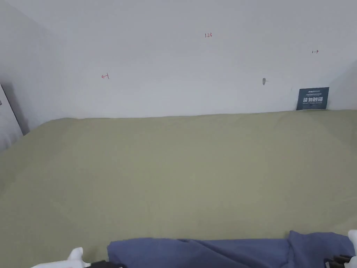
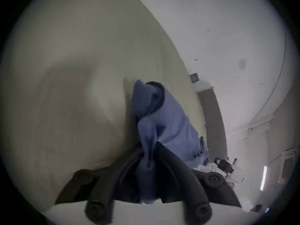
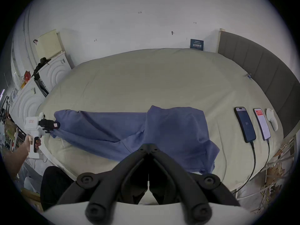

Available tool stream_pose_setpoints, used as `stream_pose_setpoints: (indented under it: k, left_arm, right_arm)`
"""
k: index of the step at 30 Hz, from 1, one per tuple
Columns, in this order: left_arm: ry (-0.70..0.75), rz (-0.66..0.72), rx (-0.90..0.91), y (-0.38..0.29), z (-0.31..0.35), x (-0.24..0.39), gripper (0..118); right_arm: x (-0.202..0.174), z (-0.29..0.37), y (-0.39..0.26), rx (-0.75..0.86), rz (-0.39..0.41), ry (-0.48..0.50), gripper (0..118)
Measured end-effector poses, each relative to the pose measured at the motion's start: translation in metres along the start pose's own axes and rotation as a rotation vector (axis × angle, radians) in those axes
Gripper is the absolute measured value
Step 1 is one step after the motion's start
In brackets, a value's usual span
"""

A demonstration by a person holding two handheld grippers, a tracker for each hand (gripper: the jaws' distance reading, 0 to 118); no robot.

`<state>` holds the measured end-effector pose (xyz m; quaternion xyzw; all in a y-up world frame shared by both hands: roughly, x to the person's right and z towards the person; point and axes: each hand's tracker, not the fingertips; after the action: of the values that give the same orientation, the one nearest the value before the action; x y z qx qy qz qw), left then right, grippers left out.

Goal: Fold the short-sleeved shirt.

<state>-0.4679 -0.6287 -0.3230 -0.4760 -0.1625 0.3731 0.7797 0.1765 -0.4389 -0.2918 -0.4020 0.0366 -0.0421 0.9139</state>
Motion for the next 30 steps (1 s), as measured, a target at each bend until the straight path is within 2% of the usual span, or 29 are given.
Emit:
stream_pose_setpoints:
  k: [1, 3, 7, 10, 15, 19, 22, 26, 28, 30]
  left_arm:
    - [-0.104, 0.053, 0.067, -0.005, -0.018, -0.023, 11]
    - [-0.134, 0.142, 0.125, -0.016, -0.018, -0.015, 11]
    - [-0.077, -0.046, 0.143, 0.003, 0.012, 0.007, 11]
    - [-0.122, -0.140, 0.178, 0.013, 0.021, 0.044, 11]
    - [-0.220, -0.264, 0.166, 0.018, 0.000, 0.118, 11]
    - [-0.230, -0.362, 0.077, 0.012, -0.040, 0.172, 11]
    - [-0.252, -0.370, 0.028, -0.002, -0.077, 0.198, 11]
    - [-0.258, -0.356, -0.037, -0.020, -0.118, 0.215, 11]
    - [-0.260, -0.361, -0.059, -0.027, -0.134, 0.219, 17]
    - [-0.302, -0.361, -0.084, -0.034, -0.150, 0.223, 42]
  right_arm:
    - [0.001, 0.001, -0.001, -0.001, -0.006, 0.002, 0]
    - [0.003, 0.005, -0.001, 0.000, -0.013, 0.014, 0]
    - [0.012, 0.012, 0.002, 0.018, -0.002, 0.007, 0]
    - [0.024, 0.013, 0.007, 0.042, -0.016, -0.001, 0]
    - [0.042, 0.013, 0.001, 0.098, -0.059, -0.022, 0]
    - [0.055, 0.009, -0.003, 0.076, -0.074, -0.015, 0]
    - [0.060, 0.005, -0.005, 0.096, -0.078, -0.055, 0]
    - [0.068, 0.003, -0.009, 0.094, -0.121, -0.035, 0]
    - [0.068, 0.001, -0.010, 0.091, -0.128, -0.040, 0]
    - [0.068, -0.002, -0.012, 0.084, -0.127, -0.049, 0]
